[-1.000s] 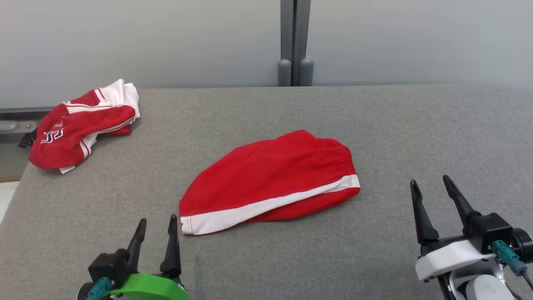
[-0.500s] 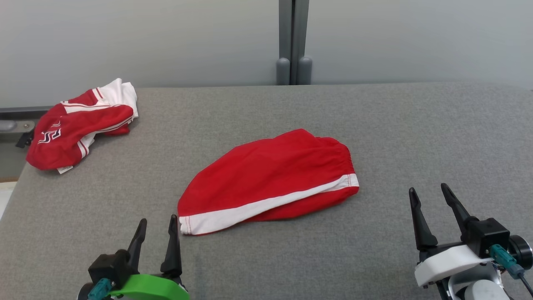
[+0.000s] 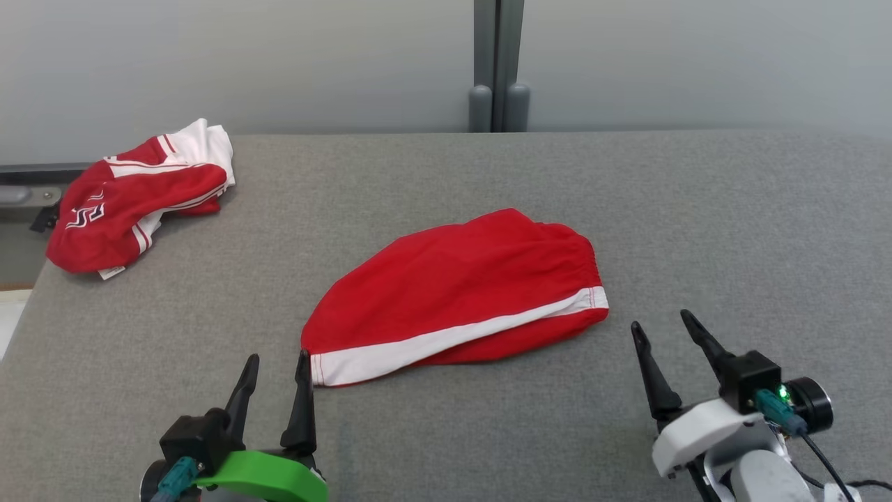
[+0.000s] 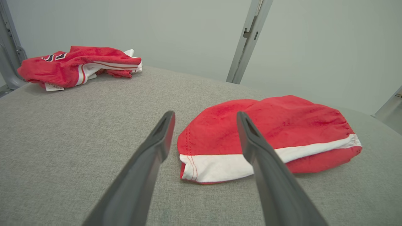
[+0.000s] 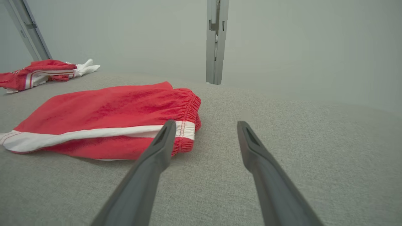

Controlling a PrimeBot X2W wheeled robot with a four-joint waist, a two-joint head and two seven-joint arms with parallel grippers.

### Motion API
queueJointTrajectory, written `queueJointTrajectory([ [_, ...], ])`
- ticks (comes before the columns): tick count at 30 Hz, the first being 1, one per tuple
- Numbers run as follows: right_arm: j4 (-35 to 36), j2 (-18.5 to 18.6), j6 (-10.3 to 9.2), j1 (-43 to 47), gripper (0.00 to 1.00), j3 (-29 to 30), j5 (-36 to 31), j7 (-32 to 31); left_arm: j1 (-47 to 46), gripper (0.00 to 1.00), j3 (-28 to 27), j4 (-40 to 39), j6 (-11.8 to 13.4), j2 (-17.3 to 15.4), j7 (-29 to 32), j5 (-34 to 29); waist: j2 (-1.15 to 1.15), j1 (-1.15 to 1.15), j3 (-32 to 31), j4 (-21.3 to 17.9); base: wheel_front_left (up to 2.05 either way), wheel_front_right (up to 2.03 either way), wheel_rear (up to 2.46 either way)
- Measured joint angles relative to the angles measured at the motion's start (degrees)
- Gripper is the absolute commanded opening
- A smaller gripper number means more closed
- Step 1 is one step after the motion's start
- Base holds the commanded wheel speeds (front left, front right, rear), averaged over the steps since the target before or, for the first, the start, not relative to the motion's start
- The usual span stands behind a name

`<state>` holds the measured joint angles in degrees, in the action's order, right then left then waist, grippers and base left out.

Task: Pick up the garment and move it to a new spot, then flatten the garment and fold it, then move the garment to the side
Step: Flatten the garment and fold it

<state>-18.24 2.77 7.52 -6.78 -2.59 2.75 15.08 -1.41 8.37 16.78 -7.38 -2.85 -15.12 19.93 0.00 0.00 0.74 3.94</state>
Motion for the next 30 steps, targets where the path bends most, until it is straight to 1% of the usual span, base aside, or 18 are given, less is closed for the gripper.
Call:
queueJointTrajectory([
  [2, -3.6, -0.02, 0.0, -2.6, 1.0, -0.86, -1.54, -0.02, -0.09, 1.0, 0.02, 0.1, 0.0, 0.0, 0.0, 0.01, 0.0, 0.0, 0.38, 0.44, 0.0, 0.0, 0.0],
  [5, -8.86, -0.02, 0.0, -7.41, 1.0, -1.46, -3.28, -2.14, -0.38, 1.0, 0.08, 0.16, -0.01, 0.01, -0.01, 0.1, 0.0, 0.0, 0.94, 1.31, 0.0, 0.0, 0.0],
  [7, -11.84, 0.21, 0.0, -10.67, 1.0, -1.64, -3.21, -4.05, -0.56, 1.0, 0.21, 0.19, -0.01, 0.02, 0.0, 0.11, 0.0, 0.0, 1.41, 1.99, 0.0, 0.0, 0.0],
  [10, -15.74, 2.1, 0.0, -14.65, 1.0, -3.2, -1.38, -6.58, -1.01, 1.0, 0.52, 0.23, -0.01, 0.02, 0.0, 0.2, 0.0, 0.0, 2.2, 2.98, 0.0, 0.0, 0.0],
  [15, -21.28, 5.0, 0.01, -19.13, 1.0, -8.13, 5.31, -11.62, -1.29, 1.0, 1.12, 0.46, -0.01, 0.02, -0.01, 0.29, 0.0, 0.0, 3.57, 4.75, 0.0, 0.0, 0.0],
  [18, -22.82, 6.8, 0.0, -20.38, 1.0, -12.07, 9.9, -13.66, -1.48, 1.0, 1.34, 0.67, -0.01, 0.02, 0.0, 0.53, 0.0, 0.0, 4.2, 5.74, 0.0, 0.0, 0.0],
  [19, -23.04, 7.8, 0.0, -20.79, 1.0, -14.56, 13.29, -14.36, -1.6, 1.0, 1.34, 0.71, -0.01, 0.02, -0.01, 0.56, 0.0, 0.0, 4.5, 6.27, 0.0, 0.0, 0.0],
  [21, -22.84, 8.95, 0.01, -21.04, 1.0, -17.6, 16.56, -14.96, -1.61, 1.0, 1.36, 0.84, -0.01, 0.02, -0.01, 0.57, 0.0, 0.0, 4.72, 6.72, 0.0, 0.0, 0.0],
  [26, -21.53, 11.14, 0.0, -21.35, 1.0, -23.09, 23.49, -15.13, -1.61, 1.0, 1.22, 0.97, -0.01, 0.02, 0.0, 0.54, 0.0, 0.0, 4.78, 6.94, 0.0, 0.0, 0.0],
  [29, -20.76, 12.27, 0.0, -22.2, 1.0, -25.57, 26.41, -14.28, -1.61, 1.0, 1.22, 0.92, -0.01, 0.02, -0.01, 0.45, 0.0, 0.0, 4.87, 6.81, 0.0, 0.0, 0.0],
  [30, -20.49, 12.59, 0.0, -22.52, 0.94, -26.28, 27.48, -14.16, -1.62, 1.0, 1.24, 0.9, -0.01, 0.02, -0.01, 0.41, 0.0, 0.0, 4.94, 6.77, 0.0, 0.0, 0.0],
])
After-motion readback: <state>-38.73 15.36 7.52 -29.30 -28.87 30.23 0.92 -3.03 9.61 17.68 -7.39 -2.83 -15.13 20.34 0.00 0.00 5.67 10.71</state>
